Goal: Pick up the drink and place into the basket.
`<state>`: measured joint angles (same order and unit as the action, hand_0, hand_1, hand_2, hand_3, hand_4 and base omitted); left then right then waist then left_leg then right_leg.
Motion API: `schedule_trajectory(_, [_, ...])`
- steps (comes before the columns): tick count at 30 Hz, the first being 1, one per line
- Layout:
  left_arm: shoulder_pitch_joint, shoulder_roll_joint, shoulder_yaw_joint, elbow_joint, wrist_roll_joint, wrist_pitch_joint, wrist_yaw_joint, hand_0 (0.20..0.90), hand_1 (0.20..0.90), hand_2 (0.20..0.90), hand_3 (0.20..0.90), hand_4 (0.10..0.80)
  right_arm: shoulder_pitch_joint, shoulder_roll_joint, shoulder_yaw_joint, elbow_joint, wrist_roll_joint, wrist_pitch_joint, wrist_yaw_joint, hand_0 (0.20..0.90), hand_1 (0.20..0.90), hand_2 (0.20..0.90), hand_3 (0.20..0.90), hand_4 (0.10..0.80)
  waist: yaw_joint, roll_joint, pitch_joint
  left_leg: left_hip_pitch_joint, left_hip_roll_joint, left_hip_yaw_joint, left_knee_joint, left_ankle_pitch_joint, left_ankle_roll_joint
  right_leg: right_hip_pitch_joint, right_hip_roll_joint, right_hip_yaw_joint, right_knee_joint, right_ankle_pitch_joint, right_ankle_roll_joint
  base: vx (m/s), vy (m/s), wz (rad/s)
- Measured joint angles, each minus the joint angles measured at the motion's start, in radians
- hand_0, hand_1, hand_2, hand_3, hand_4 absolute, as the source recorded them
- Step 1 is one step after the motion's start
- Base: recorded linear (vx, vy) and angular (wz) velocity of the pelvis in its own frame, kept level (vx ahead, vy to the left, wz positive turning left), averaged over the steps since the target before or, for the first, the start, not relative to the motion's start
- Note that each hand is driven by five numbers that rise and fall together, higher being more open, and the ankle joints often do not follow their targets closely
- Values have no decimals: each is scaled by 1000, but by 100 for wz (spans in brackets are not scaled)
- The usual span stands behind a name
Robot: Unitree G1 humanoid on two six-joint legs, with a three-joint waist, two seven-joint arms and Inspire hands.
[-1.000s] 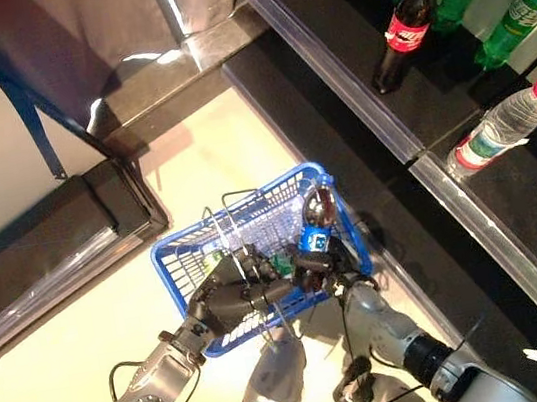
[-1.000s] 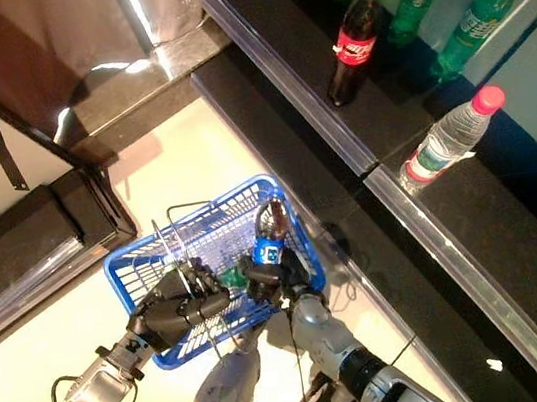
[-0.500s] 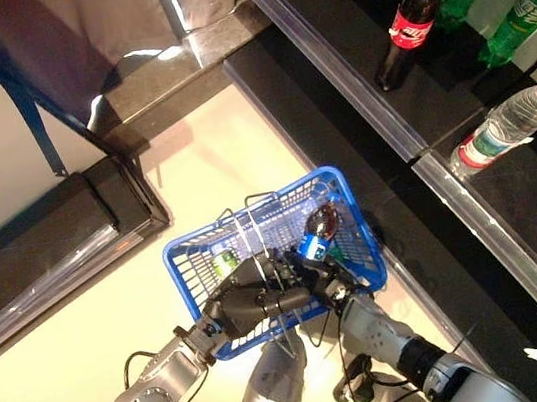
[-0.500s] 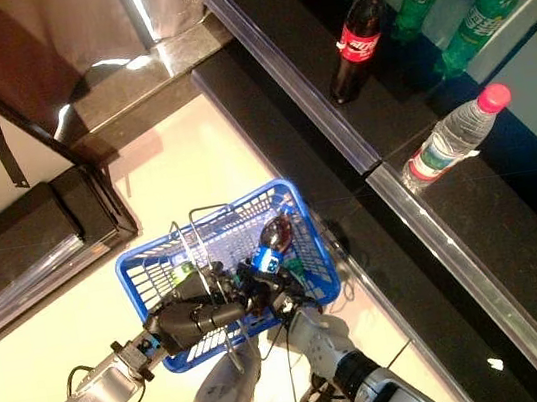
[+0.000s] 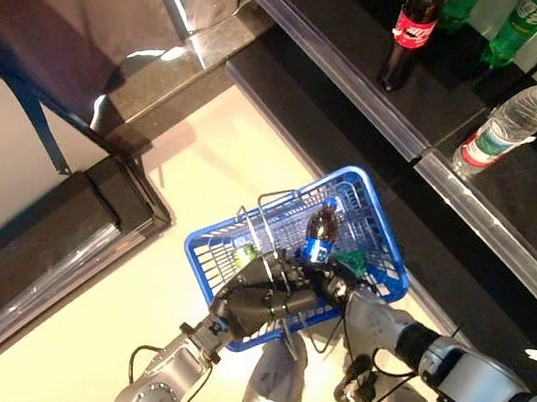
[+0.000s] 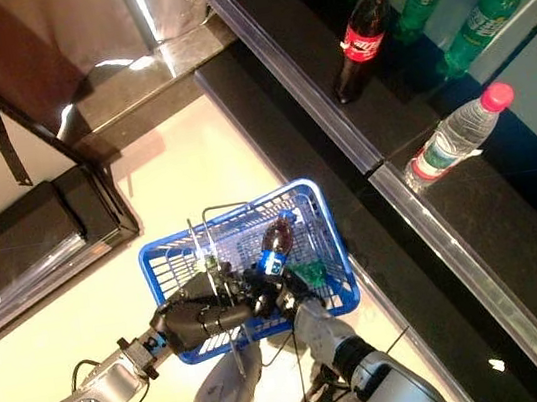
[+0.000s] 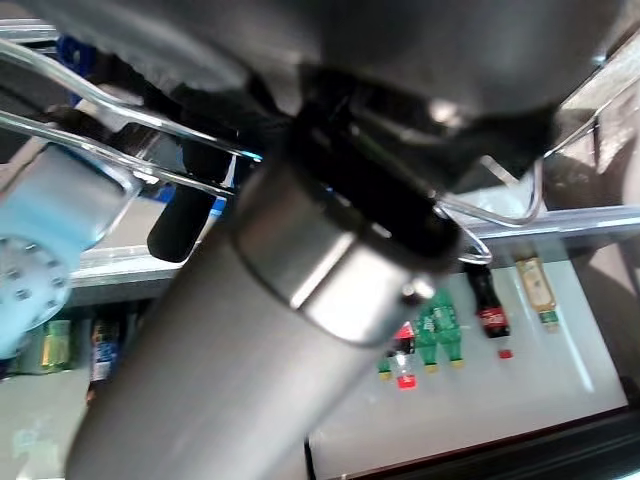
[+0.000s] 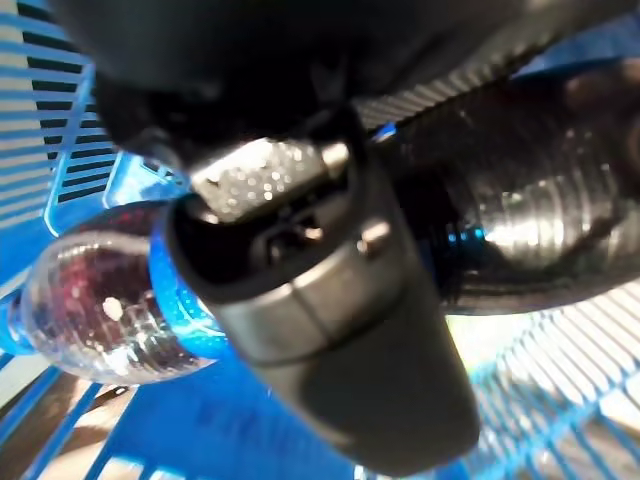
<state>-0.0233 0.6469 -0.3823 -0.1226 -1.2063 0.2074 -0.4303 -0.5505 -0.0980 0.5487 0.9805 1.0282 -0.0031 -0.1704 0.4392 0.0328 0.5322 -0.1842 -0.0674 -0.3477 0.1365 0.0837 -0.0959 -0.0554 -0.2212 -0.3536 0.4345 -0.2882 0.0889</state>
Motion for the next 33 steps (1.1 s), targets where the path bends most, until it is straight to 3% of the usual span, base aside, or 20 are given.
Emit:
schedule_trajectory(3, [-18,0,-17,0,0,4,0,300,300,300,200,100,-40,12,-26,65,15,17,-2,300,300,300,200,100,-1,0,0,-1,-2,-1,3,0,0,0,-1,0,1,0,1,0,0,0])
schedule_trajectory(8, [-25,9,-28,0,-3,5,0,300,300,300,200,100,-68,19,-110,144,215,60,51,300,300,300,200,100,1,1,1,-4,-6,-3,8,0,0,-1,-5,-4,5,-2,0,1,7,2])
schedule_trajectory(9, [-27,9,-29,0,-11,6,0,300,300,300,200,100,-69,20,-117,149,217,61,52,467,467,467,395,295,0,1,1,-8,-8,-4,12,0,1,-3,-6,-5,7,-2,1,-5,7,4])
schedule_trajectory(10, [-27,9,-29,0,-14,7,0,300,300,300,200,100,-70,19,-122,151,216,61,51,559,559,559,502,402,0,1,1,-11,-9,-5,14,-1,1,-5,-7,-5,8,-2,1,0,0,0])
schedule_trajectory(11, [-28,9,-30,0,-25,9,0,300,300,300,200,100,-71,18,-131,156,203,61,48,782,782,782,763,663,0,1,1,-14,-11,-5,18,-1,2,-8,-9,-5,12,-3,2,0,0,0])
schedule_trajectory(12, [-31,9,-34,0,-36,10,0,300,300,300,200,100,-80,18,-131,173,184,59,43,900,900,900,900,800,0,1,1,-17,-12,-5,21,-1,2,-10,-10,-4,16,-3,2,0,0,0])
schedule_trajectory(21, [-78,8,-96,0,-36,11,21,300,300,300,200,100,-134,23,-138,222,172,59,41,900,900,900,900,800,-7,3,2,-38,-12,-2,39,-1,1,-36,-10,4,36,-4,-1,-2,7,-1])
schedule_trajectory(30, [-83,7,-95,1,-36,11,73,300,300,300,200,100,-143,25,-134,214,173,57,115,900,900,900,900,800,-7,2,2,-43,-13,-1,42,-1,1,-39,-11,4,36,-4,-1,-2,4,0])
schedule_trajectory(33, [-78,6,-74,5,-50,11,95,300,300,300,200,100,-102,6,-131,133,174,37,127,900,900,900,900,800,-7,1,3,-45,-13,0,41,-1,1,-42,-11,5,36,-2,3,-52,38,-1])
